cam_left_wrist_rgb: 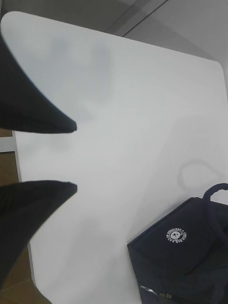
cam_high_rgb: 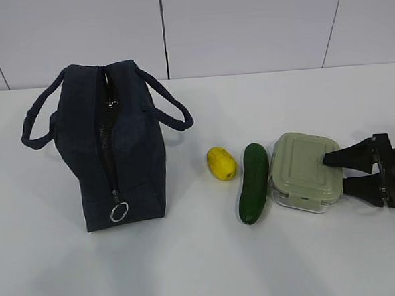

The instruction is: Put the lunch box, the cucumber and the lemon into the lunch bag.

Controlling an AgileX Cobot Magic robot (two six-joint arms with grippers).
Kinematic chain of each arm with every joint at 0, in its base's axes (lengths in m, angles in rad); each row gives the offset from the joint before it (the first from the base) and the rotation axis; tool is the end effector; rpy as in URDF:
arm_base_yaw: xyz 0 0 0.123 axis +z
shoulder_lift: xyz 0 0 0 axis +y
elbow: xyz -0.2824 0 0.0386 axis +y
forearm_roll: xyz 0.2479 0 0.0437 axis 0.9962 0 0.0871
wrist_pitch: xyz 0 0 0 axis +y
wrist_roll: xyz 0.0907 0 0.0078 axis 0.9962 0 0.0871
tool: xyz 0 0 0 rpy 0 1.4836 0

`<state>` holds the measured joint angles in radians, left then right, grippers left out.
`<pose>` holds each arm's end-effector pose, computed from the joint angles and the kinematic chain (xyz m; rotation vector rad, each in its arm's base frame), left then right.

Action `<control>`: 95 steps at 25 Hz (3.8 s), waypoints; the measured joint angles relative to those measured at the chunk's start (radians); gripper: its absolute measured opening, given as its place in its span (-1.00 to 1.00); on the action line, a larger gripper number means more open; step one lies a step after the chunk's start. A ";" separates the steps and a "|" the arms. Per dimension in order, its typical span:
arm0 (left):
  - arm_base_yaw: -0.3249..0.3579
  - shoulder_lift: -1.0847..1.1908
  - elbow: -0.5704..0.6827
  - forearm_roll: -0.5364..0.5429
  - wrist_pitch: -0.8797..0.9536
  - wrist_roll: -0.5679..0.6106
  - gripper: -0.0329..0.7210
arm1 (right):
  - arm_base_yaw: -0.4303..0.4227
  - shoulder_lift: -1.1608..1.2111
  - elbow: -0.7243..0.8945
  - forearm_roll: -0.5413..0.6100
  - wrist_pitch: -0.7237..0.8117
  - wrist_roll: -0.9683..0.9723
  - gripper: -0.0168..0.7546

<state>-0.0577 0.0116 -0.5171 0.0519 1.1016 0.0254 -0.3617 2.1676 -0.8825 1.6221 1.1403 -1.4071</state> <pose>-0.0066 0.0046 0.2788 0.0825 2.0772 0.0427 0.3287 -0.0360 0.0756 0.3813 2.2565 1.4228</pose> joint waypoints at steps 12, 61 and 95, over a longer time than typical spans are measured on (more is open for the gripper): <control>0.000 0.000 0.000 0.000 0.000 0.000 -0.26 | 0.042 0.011 -0.029 0.000 0.000 0.000 0.51; 0.000 0.000 0.000 0.000 0.000 0.000 -0.26 | 0.042 0.013 -0.029 -0.022 0.002 0.009 0.34; 0.000 0.000 0.000 0.000 0.000 0.000 -0.26 | 0.042 0.013 -0.030 -0.010 0.011 0.021 0.07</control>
<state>-0.0577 0.0116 -0.5171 0.0519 1.1016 0.0254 -0.3195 2.1804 -0.9126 1.6123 1.1509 -1.3862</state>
